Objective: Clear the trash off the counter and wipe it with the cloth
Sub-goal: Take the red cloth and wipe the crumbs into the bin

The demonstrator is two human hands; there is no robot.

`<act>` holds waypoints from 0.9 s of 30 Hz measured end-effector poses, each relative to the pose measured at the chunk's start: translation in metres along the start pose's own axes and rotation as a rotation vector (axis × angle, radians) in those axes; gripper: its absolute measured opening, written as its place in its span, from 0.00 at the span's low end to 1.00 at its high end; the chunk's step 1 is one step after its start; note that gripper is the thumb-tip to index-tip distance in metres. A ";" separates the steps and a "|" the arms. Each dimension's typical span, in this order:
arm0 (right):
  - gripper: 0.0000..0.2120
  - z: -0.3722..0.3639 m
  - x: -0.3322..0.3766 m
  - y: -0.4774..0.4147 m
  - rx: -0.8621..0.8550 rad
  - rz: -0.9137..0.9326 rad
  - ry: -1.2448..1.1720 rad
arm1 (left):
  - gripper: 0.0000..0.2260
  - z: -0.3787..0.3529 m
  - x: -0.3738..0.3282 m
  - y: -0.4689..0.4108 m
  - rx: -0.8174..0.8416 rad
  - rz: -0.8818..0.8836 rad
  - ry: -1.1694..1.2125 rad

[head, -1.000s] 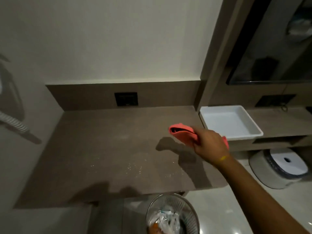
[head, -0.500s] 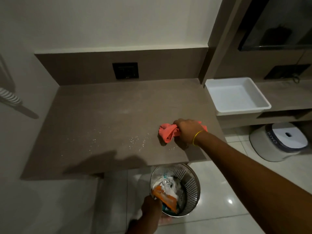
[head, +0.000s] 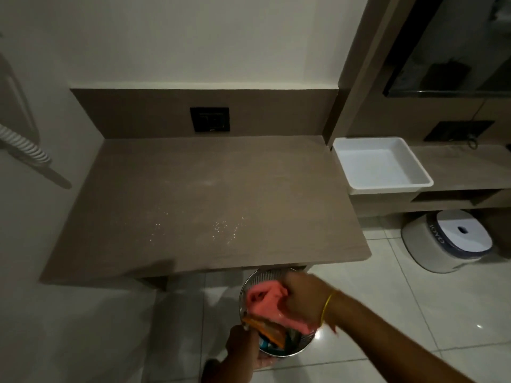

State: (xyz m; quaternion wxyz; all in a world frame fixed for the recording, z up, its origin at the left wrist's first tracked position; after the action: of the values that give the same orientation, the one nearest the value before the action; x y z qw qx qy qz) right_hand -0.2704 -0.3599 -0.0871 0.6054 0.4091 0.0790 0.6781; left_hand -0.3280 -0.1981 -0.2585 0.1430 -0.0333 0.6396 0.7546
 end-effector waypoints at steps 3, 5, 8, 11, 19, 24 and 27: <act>0.09 0.053 0.017 -0.023 -0.171 0.042 0.020 | 0.21 0.012 -0.006 0.019 0.091 0.080 0.116; 0.13 0.090 0.034 -0.043 -0.298 0.092 0.051 | 0.20 0.023 -0.009 0.029 0.138 0.057 0.213; 0.13 0.134 0.060 -0.084 -0.440 0.148 0.089 | 0.18 0.040 -0.015 0.039 0.145 -0.006 0.291; 0.16 0.149 0.077 -0.131 -0.479 0.113 0.199 | 0.16 0.060 -0.022 0.035 0.079 -0.034 0.296; 0.21 0.107 0.097 -0.197 -0.482 0.037 0.359 | 0.15 0.102 -0.031 0.009 -0.037 -0.081 0.237; 0.21 0.079 0.097 -0.194 -0.512 0.059 0.345 | 0.16 0.116 -0.031 0.000 -0.032 -0.075 0.276; 0.21 0.054 0.099 -0.173 -0.462 0.121 0.374 | 0.14 0.118 -0.031 0.003 0.006 -0.030 0.350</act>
State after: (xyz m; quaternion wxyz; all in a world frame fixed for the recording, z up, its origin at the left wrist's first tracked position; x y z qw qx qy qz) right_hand -0.0975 -0.2491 -0.1111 0.6158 0.1323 0.0083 0.7766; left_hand -0.2838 -0.0888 -0.2276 0.0407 -0.1731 0.6565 0.7331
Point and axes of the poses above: each hand's wrist, its own y-axis away from the middle knuckle, its own z-axis out of the back of the hand, x = y × z, the point moved 1 cm from there along -y, towards the middle knuckle, and after that the axes turned 2 degrees about -y, right-handed, at the moved point
